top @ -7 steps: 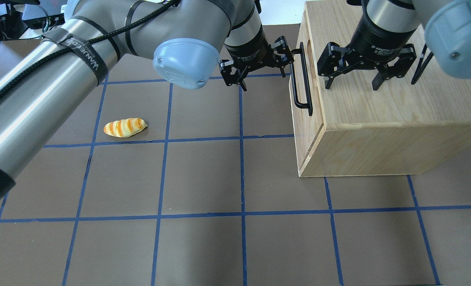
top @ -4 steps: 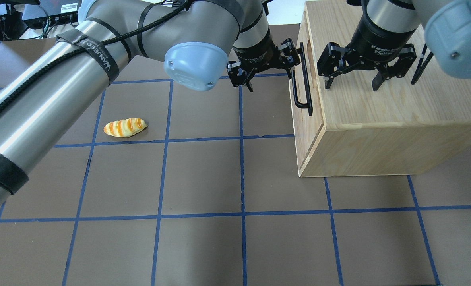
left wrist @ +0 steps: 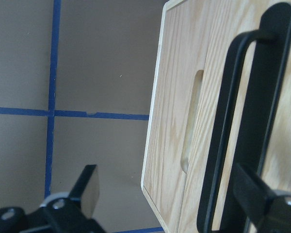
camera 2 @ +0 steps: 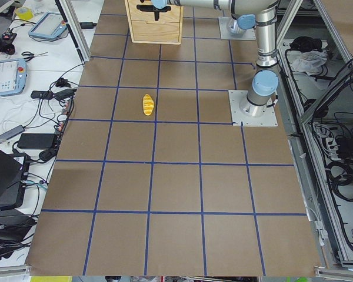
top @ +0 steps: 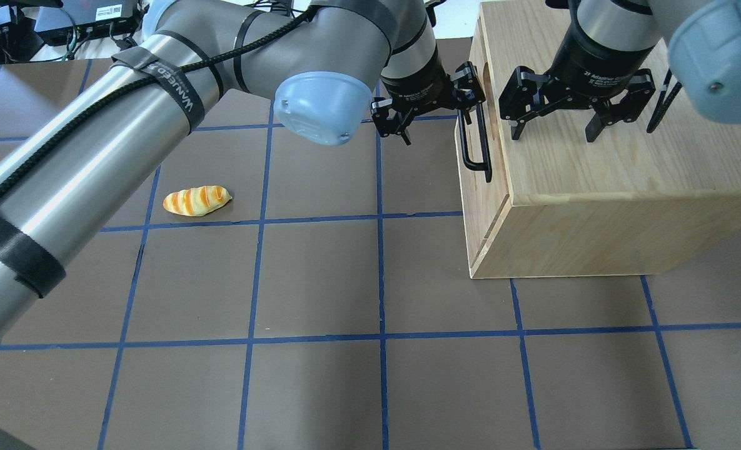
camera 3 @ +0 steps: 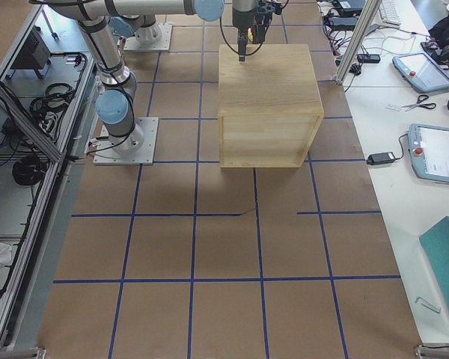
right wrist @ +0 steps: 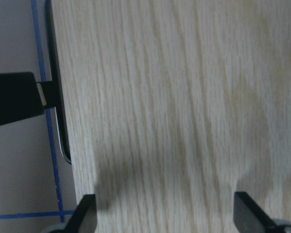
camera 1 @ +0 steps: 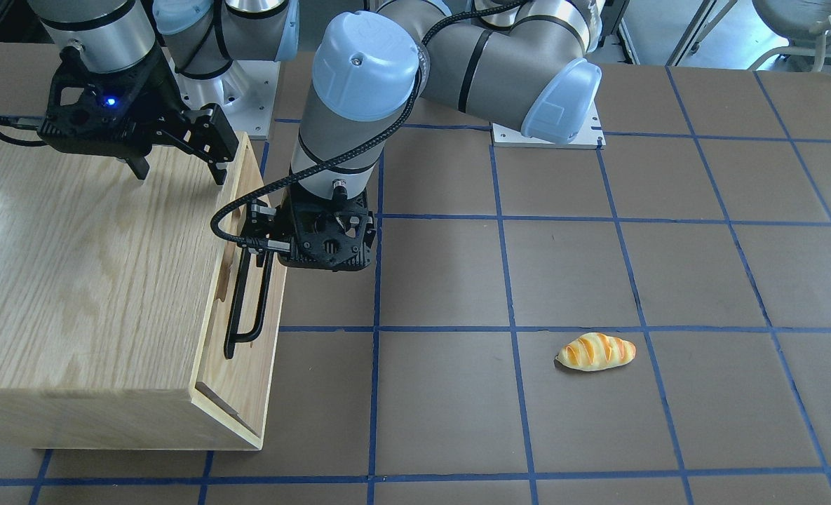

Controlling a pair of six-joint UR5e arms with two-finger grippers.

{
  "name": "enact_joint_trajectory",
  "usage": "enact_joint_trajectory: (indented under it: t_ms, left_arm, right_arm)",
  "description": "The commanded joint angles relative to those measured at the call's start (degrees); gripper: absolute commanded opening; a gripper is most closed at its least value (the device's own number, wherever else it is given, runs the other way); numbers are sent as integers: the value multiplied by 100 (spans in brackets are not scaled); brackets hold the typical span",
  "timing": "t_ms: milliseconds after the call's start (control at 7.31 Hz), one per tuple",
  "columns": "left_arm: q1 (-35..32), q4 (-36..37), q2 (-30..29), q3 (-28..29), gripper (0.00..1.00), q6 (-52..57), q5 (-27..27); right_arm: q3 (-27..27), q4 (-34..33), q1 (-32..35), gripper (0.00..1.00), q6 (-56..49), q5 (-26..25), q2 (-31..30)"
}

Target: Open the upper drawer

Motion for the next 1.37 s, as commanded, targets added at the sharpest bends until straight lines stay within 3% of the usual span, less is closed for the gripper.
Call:
enact_joint_trajectory:
  t_ms: [0, 1231]
  left_arm:
    - [-31, 72, -62, 2, 100, 0, -2]
    - [-75, 72, -203, 10, 100, 9, 42]
  right_arm:
    - [0, 0, 0, 100, 0, 5, 0]
    - [0, 0, 0, 100, 0, -4, 0]
